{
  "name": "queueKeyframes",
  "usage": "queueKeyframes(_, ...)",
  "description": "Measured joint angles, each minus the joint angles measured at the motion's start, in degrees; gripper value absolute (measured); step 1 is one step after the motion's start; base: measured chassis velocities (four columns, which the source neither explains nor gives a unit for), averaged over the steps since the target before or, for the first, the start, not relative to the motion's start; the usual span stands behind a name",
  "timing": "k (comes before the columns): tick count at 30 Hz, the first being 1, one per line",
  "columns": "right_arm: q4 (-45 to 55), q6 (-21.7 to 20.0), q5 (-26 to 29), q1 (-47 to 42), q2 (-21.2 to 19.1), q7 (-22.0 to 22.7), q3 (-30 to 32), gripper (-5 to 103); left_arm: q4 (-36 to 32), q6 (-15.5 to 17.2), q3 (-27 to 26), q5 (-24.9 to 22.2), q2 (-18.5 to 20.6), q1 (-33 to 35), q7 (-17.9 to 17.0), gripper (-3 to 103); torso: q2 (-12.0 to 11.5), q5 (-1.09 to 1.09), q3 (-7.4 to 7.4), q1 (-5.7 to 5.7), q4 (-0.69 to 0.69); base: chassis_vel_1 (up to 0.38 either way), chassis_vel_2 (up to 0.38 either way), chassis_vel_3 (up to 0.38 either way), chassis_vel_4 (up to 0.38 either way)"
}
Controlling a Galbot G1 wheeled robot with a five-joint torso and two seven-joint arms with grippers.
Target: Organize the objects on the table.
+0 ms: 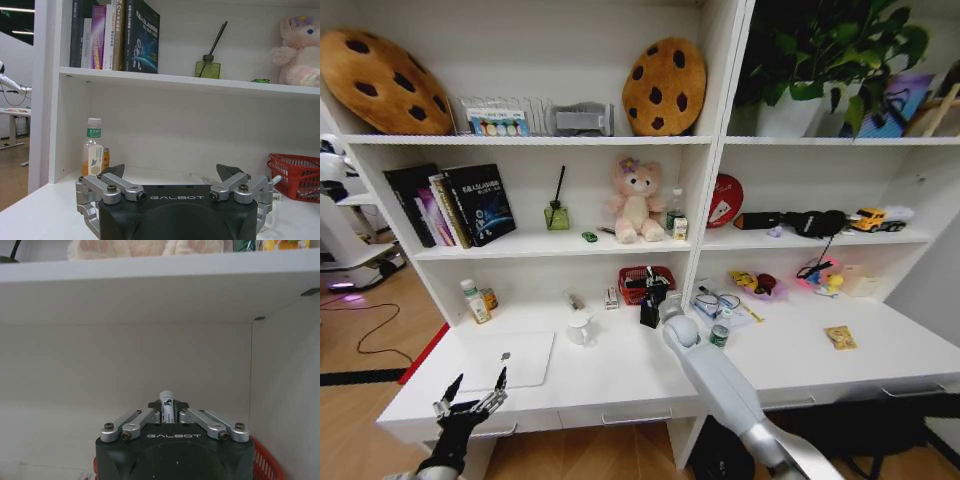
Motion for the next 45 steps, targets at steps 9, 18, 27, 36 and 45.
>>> queueKeyframes(9, -7.5, 2.6, -2.5, 1.3, 2.0, -0.8, -0.3, 12, 0.0, 0.0, 0.0, 0.0, 0.0, 0.0, 0.0, 100, 0.0, 0.01, 0.00, 0.00, -0.01, 0.000, 0.000, 0.000, 0.000)
queueKeyframes(18, -4.7, 1.5, -4.9, -0.7, 1.0, 0.0, -0.4, 19, 0.0, 0.0, 0.0, 0.0, 0.0, 0.0, 0.0, 100, 0.0, 0.01, -0.01, -0.01, 0.00, 0.000, 0.000, 0.000, 0.000)
queueKeyframes(27, 6.0, -0.3, -3.9, -3.9, -2.0, 2.8, 0.3, 51, 0.0, 0.0, 0.0, 0.0, 0.0, 0.0, 0.0, 100, 0.0, 0.02, -0.01, -0.01, 0.00, 0.000, 0.000, 0.000, 0.000)
queueKeyframes(36, 38.0, -19.0, 12.8, -20.7, -10.5, 27.4, 2.8, 84, 0.0, 0.0, 0.0, 0.0, 0.0, 0.0, 0.0, 100, 0.0, 0.02, -0.02, -0.02, -0.02, 0.000, 0.000, 0.000, 0.000)
queueKeyframes(45, 46.7, -24.1, 18.5, -35.8, -12.1, 37.2, 12.8, 100, 0.0, 0.0, 0.0, 0.0, 0.0, 0.0, 0.0, 100, 0.0, 0.02, -0.02, -0.03, -0.02, 0.000, 0.000, 0.000, 0.000)
